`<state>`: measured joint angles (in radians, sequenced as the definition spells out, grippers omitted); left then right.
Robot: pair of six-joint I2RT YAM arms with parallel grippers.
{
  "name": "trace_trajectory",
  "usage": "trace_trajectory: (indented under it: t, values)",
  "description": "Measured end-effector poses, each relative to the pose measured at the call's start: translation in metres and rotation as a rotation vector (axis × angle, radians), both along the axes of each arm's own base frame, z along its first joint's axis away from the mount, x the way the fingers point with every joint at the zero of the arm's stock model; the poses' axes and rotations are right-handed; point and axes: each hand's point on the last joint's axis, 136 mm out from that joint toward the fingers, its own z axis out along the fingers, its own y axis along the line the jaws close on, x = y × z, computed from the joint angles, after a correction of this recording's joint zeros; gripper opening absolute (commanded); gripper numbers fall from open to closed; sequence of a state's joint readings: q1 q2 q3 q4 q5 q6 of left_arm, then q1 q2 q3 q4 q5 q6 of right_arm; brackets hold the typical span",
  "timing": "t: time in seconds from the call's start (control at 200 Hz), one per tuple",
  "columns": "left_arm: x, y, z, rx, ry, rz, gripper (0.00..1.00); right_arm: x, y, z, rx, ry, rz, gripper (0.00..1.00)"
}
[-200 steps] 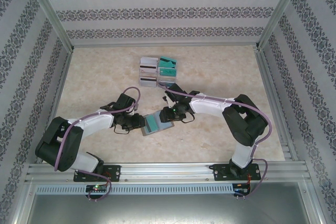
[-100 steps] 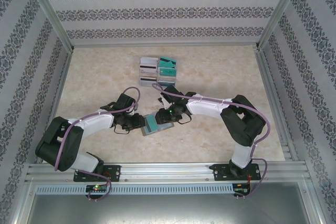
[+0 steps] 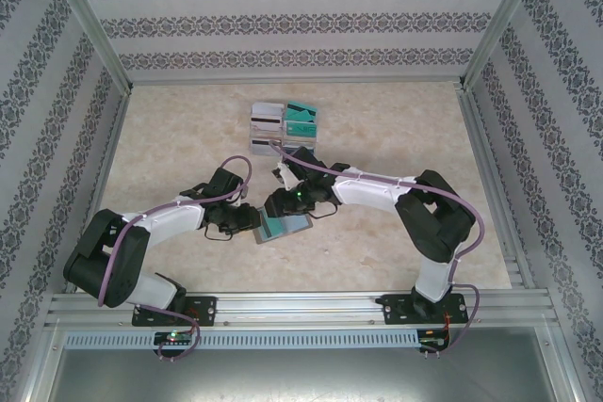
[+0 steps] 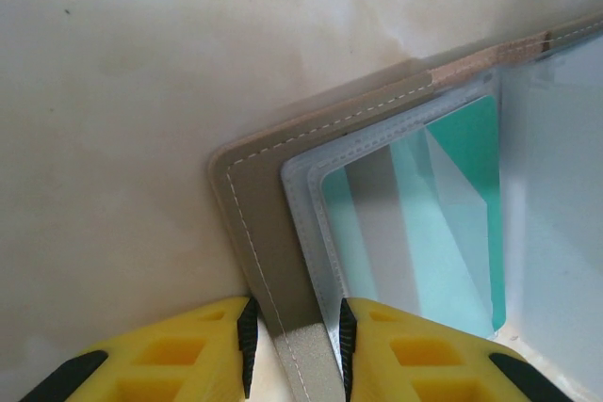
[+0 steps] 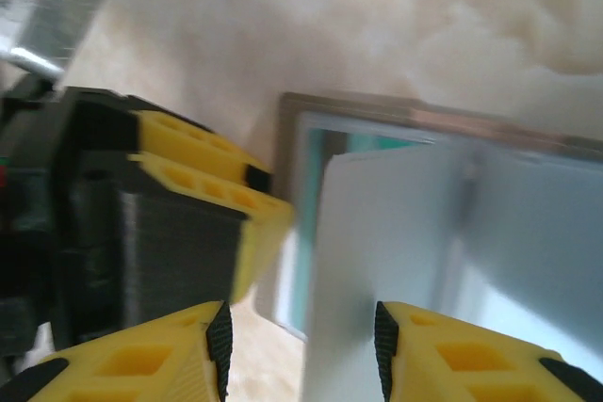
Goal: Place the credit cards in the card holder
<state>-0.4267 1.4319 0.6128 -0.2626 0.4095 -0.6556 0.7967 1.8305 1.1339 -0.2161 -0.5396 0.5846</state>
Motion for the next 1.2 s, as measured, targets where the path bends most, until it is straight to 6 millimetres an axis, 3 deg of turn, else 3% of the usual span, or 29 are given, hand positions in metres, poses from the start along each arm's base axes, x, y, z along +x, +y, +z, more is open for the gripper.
trace_trajectory:
  t: [0.255,0.505,0.62,0.729,0.829,0.994,1.084,1.199]
  values:
    - [-0.001,0.007,0.011,0.019,-0.026,0.015,0.32,-0.012,0.019,-0.012,0.049,0.095,0.064,0.48]
    - [0.011,0.028,0.061,-0.009,-0.169,0.096,0.29,-0.015,0.019,-0.020,0.039,0.123,0.070,0.48]
    - [0.014,0.035,0.064,0.001,-0.171,0.115,0.29,-0.012,0.020,-0.015,0.044,0.120,0.071,0.48]
    - [0.015,0.039,0.059,0.016,-0.145,0.116,0.29,-0.004,0.015,0.004,0.070,0.098,0.054,0.49]
    - [0.023,0.041,0.059,0.027,-0.127,0.117,0.32,0.018,0.000,0.037,0.108,0.037,0.015,0.50]
    - [0.064,0.040,0.078,0.028,-0.162,0.105,0.38,0.094,-0.046,0.094,0.104,-0.190,-0.101,0.51]
    - [0.089,0.042,0.084,0.019,-0.178,0.113,0.42,0.133,-0.077,0.106,0.040,-0.302,-0.178,0.53]
    - [0.122,0.050,0.081,0.020,-0.181,0.136,0.44,0.172,-0.117,0.107,-0.060,-0.385,-0.266,0.56]
